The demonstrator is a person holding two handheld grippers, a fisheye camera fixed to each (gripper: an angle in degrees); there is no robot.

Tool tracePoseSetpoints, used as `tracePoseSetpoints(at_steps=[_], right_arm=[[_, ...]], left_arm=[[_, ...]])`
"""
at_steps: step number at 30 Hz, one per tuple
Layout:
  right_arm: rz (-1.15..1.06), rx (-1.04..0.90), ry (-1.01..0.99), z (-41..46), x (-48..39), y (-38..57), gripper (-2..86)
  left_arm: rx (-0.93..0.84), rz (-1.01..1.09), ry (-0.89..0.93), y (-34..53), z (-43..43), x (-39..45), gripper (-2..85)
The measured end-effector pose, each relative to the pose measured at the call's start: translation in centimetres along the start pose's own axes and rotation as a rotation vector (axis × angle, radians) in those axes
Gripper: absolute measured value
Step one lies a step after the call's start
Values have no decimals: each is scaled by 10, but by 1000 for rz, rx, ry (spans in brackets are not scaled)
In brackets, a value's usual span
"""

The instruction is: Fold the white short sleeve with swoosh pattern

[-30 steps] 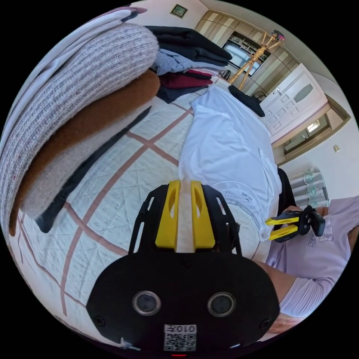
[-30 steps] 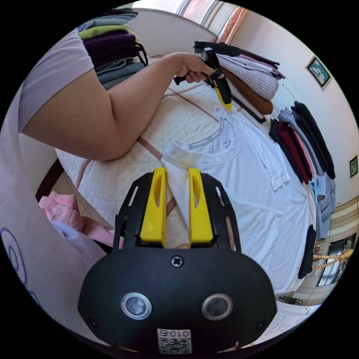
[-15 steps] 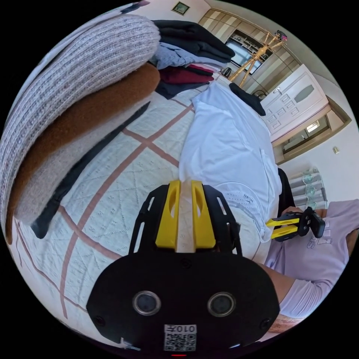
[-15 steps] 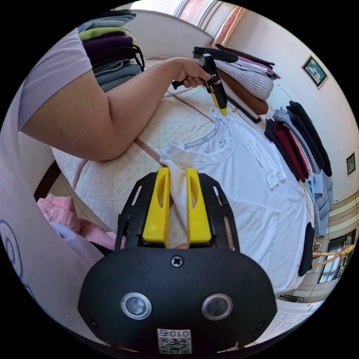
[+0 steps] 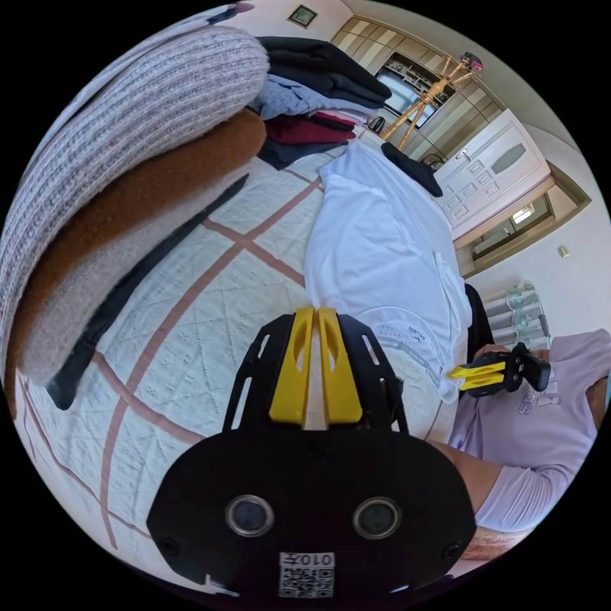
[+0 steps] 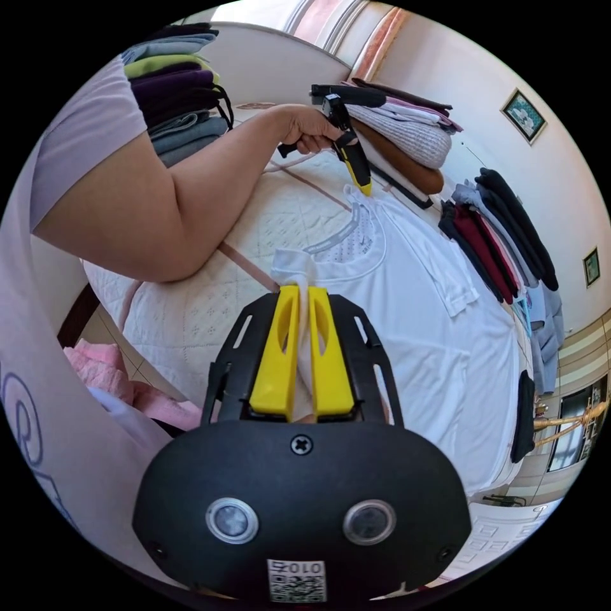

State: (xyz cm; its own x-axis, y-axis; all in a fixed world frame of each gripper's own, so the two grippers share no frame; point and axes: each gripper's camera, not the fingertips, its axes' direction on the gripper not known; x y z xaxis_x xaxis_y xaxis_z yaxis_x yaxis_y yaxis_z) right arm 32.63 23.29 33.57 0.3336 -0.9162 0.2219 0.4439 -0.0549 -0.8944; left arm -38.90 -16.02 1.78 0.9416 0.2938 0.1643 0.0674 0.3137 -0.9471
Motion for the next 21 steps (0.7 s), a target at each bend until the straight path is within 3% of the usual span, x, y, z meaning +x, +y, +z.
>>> tracePoseSetpoints(at_steps=[17, 21], right_arm=[[-15, -4, -11, -6, 12, 16, 40], [30, 20, -69, -19, 31, 25, 40]], left_arm=[[-21, -68, 30, -16, 43, -17, -2], [85, -180, 79, 2, 50, -24, -2]])
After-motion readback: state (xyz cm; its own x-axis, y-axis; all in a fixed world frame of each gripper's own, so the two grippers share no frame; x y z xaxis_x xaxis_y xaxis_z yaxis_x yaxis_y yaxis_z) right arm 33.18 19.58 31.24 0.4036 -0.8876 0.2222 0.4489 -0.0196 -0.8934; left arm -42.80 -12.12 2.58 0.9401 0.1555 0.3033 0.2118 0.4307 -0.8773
